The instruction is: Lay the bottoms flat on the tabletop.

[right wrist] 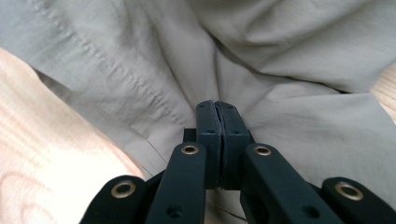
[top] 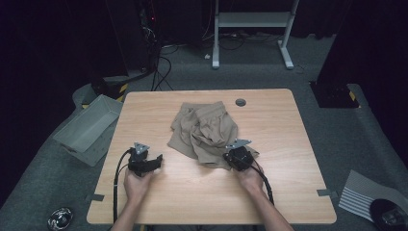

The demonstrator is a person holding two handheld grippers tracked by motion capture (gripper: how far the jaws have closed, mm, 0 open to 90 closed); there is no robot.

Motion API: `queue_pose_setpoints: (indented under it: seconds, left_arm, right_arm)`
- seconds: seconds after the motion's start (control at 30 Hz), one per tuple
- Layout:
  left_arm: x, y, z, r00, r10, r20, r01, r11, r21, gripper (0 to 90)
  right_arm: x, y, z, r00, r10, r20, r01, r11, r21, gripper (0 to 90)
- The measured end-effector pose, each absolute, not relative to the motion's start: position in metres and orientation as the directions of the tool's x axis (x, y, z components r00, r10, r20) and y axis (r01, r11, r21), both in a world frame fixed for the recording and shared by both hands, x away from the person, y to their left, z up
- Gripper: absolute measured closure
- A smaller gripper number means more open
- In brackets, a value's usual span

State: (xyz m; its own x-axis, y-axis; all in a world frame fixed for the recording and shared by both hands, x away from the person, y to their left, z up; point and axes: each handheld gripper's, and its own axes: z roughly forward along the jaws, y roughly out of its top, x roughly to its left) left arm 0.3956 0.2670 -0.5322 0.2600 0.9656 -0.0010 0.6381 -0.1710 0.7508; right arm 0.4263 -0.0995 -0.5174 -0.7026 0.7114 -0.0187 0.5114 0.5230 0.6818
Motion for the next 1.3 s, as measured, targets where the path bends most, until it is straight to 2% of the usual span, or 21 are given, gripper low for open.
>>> queue_pose_setpoints:
  seconds: [0.47, 0.83, 1.1, 1.13, 1.3]
  left_arm:
    - [0.394, 0.264, -0.532, 0.27, 0.963, -0.004, 0.635, -0.175, 0.752, 31.4]
    - [0.396, 0.247, -0.529, 0.337, 0.94, -0.058, 0.643, -0.185, 0.743, 31.2]
    - [0.4, 0.237, -0.529, 0.345, 0.931, -0.116, 0.633, -0.14, 0.761, 31.2]
    - [0.4, 0.235, -0.529, 0.347, 0.931, -0.113, 0.631, -0.143, 0.762, 31.2]
    - [0.408, 0.227, -0.529, 0.354, 0.931, -0.085, 0.636, -0.174, 0.752, 30.3]
  right_arm:
    - [0.418, -0.107, -0.516, -0.757, 0.653, -0.023, 0.475, 0.574, 0.667, 88.6]
    - [0.406, -0.108, -0.515, -0.766, 0.641, -0.056, 0.458, 0.604, 0.652, 88.5]
    - [0.396, -0.116, -0.515, -0.762, 0.647, -0.038, 0.466, 0.588, 0.661, 87.7]
    - [0.396, -0.116, -0.515, -0.761, 0.648, -0.036, 0.469, 0.587, 0.66, 86.2]
    - [0.396, -0.111, -0.514, -0.748, 0.663, -0.038, 0.469, 0.568, 0.676, 67.8]
